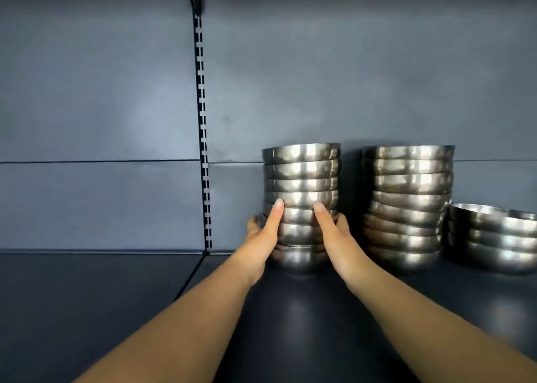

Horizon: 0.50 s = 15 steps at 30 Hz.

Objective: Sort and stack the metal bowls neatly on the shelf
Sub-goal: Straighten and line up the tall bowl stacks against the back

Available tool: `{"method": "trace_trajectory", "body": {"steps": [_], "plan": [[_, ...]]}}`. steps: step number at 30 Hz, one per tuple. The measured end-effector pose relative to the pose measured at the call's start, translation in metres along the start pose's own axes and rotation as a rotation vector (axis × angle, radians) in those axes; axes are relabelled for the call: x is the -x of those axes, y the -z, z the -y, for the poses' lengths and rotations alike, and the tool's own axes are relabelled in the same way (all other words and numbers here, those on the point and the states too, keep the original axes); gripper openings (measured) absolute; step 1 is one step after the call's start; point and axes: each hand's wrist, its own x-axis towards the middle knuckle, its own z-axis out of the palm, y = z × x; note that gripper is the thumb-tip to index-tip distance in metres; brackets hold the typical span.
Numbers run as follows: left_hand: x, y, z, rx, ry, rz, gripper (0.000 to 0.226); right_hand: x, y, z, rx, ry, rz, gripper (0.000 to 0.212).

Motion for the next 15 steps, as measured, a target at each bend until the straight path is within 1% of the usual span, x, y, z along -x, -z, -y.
{"method": "trace_trajectory", "body": {"steps": [1, 2, 4, 5, 7, 10, 13, 15], "plan": [[0.0, -0.001, 0.001, 0.025, 0.006, -0.002, 0.141, -0.001, 0.0, -0.001, -0.007, 0.0, 0.008, 0.079], [0.0, -0.001, 0.003, 0.041, 0.006, 0.002, 0.136, -0.002, 0.001, -0.002, -0.006, -0.003, 0.007, 0.08], [0.005, -0.001, 0.005, 0.047, -0.024, 0.009, 0.12, -0.002, 0.002, -0.005, 0.031, -0.011, 0.001, 0.084], [0.007, 0.0, 0.006, 0.038, -0.037, 0.009, 0.113, -0.001, 0.002, -0.007, 0.06, -0.011, 0.001, 0.086], [0.008, 0.006, 0.009, -0.013, -0.054, 0.008, 0.107, 0.002, 0.003, -0.01, 0.105, 0.007, 0.009, 0.089], [0.011, 0.014, 0.009, -0.095, -0.085, 0.029, 0.096, 0.004, 0.007, -0.009, 0.157, 0.057, 0.026, 0.081], [0.014, 0.016, 0.007, -0.113, -0.104, 0.03, 0.093, 0.006, 0.012, -0.006, 0.171, 0.07, 0.056, 0.08], [0.016, 0.015, 0.009, -0.115, -0.112, 0.037, 0.095, 0.009, 0.012, -0.006, 0.166, 0.083, 0.078, 0.073]]}}
